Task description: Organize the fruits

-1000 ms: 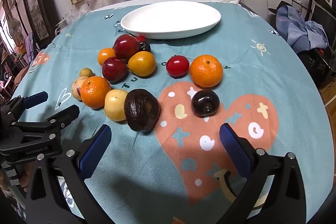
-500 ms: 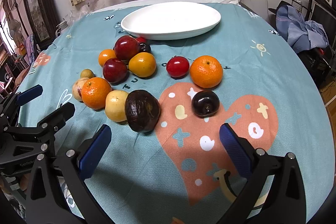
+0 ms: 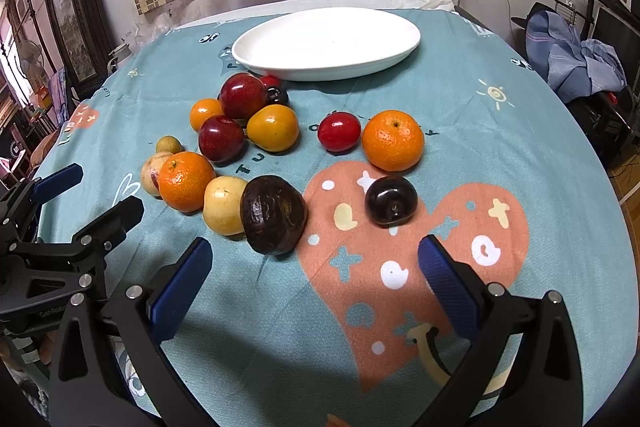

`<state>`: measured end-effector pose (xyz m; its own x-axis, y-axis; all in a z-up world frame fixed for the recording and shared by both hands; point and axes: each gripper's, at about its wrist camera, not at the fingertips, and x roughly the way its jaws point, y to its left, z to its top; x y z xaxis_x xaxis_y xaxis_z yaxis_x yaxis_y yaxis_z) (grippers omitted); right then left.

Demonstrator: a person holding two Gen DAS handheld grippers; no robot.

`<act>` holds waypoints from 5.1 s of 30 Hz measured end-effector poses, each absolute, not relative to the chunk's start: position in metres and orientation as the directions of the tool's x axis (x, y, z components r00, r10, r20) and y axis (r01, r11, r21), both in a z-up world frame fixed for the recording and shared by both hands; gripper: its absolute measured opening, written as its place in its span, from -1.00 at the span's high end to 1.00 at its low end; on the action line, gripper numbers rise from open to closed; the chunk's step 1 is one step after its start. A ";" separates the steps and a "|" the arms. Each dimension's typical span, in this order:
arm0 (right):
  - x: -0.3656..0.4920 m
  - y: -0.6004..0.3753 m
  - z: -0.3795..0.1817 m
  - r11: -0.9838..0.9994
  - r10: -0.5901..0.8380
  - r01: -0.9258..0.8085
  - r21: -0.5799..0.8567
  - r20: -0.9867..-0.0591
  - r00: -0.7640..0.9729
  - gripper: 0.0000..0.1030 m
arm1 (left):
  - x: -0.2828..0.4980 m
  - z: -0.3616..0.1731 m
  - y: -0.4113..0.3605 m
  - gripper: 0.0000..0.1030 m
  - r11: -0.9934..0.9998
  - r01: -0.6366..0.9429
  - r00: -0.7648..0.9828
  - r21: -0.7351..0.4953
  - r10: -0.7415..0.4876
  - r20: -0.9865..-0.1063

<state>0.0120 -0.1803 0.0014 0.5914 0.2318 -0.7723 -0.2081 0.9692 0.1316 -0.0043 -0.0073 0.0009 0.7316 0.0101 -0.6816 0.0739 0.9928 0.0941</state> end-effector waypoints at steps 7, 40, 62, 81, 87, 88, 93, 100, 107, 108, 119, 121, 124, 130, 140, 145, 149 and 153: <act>0.012 -0.180 0.001 0.969 0.232 -0.208 0.132 -0.772 0.592 -0.97 | -0.004 0.000 -0.008 -0.96 0.993 0.073 0.732 0.093 0.010 -0.681; 0.012 -0.179 0.001 0.969 0.232 -0.207 0.132 -0.772 0.592 -0.97 | -0.005 0.001 -0.008 -0.96 0.993 0.074 0.727 0.094 0.011 -0.686; 0.010 -0.178 0.001 0.969 0.232 -0.208 0.132 -0.775 0.588 -0.97 | -0.005 -0.007 -0.008 -0.96 0.993 0.076 0.709 0.092 0.011 -0.705; 0.014 -0.171 -0.018 0.975 0.195 -0.196 0.108 -0.841 0.506 -0.97 | 0.016 -0.031 0.011 -0.96 1.000 0.029 0.527 0.008 -0.008 -0.850; 0.014 -0.161 -0.022 0.972 0.131 -0.234 0.014 -0.861 0.492 -0.97 | 0.014 -0.031 0.013 -0.96 1.000 0.028 0.526 0.006 -0.009 -0.850; 0.014 -0.161 -0.022 0.971 0.135 -0.239 0.016 -0.861 0.491 -0.97 | 0.015 -0.031 0.013 -0.96 1.000 0.028 0.526 0.006 -0.009 -0.850; 0.018 -0.162 -0.021 0.962 0.154 -0.272 0.019 -0.862 0.484 -0.97 | 0.017 -0.030 0.012 -0.96 1.000 0.020 0.525 0.006 -0.005 -0.851; 0.025 -0.241 -0.012 0.806 0.574 -0.213 0.553 -0.639 0.513 -0.97 | 0.026 -0.024 0.019 -0.96 0.998 0.032 0.553 -0.045 -0.055 -0.831; 0.005 -0.221 0.013 0.830 0.557 -0.354 0.431 -0.608 0.566 -0.83 | 0.023 -0.009 0.025 -0.96 1.000 0.022 0.621 0.020 0.002 -0.784; 0.000 -0.214 0.017 0.854 0.520 -0.373 0.362 -0.617 0.591 -0.72 | 0.025 -0.011 0.024 -0.96 0.999 0.027 0.615 0.025 0.003 -0.788; 0.017 -0.176 0.003 0.874 0.442 -0.439 0.209 -0.716 0.540 -0.14 | 0.021 -0.011 0.014 -0.96 0.996 0.084 0.635 0.030 -0.030 -0.772; 0.021 -0.177 0.003 0.898 0.387 -0.415 0.146 -0.711 0.587 -0.14 | 0.025 -0.015 0.018 -0.96 0.997 0.077 0.618 0.008 -0.041 -0.785; 0.030 -0.186 -0.001 0.911 0.366 -0.384 0.150 -0.722 0.587 -0.14 | 0.027 -0.018 0.019 -0.96 0.997 0.071 0.603 0.001 -0.042 -0.797; 0.033 -0.186 -0.004 0.910 0.362 -0.390 0.140 -0.723 0.588 -0.14 | 0.037 -0.030 0.017 -0.96 0.997 0.077 0.553 0.008 -0.036 -0.832; 0.038 -0.205 -0.017 0.812 0.559 -0.448 0.375 -0.721 0.410 -0.17 | 0.038 -0.032 0.018 -0.96 0.998 0.063 0.575 0.006 -0.032 -0.818; 0.055 -0.215 -0.028 0.645 0.758 -0.476 0.598 -0.582 0.294 -0.97 | 0.039 -0.032 0.017 -0.96 0.998 0.063 0.577 0.001 -0.036 -0.816; 0.042 -0.186 -0.020 0.744 0.632 -0.525 0.413 -0.689 0.354 -0.97 | 0.039 -0.032 0.017 -0.96 0.998 0.063 0.577 0.001 -0.036 -0.816; 0.037 -0.171 -0.019 0.781 0.560 -0.540 0.315 -0.735 0.382 -0.97 | 0.039 -0.032 0.017 -0.96 0.998 0.063 0.577 0.000 -0.036 -0.816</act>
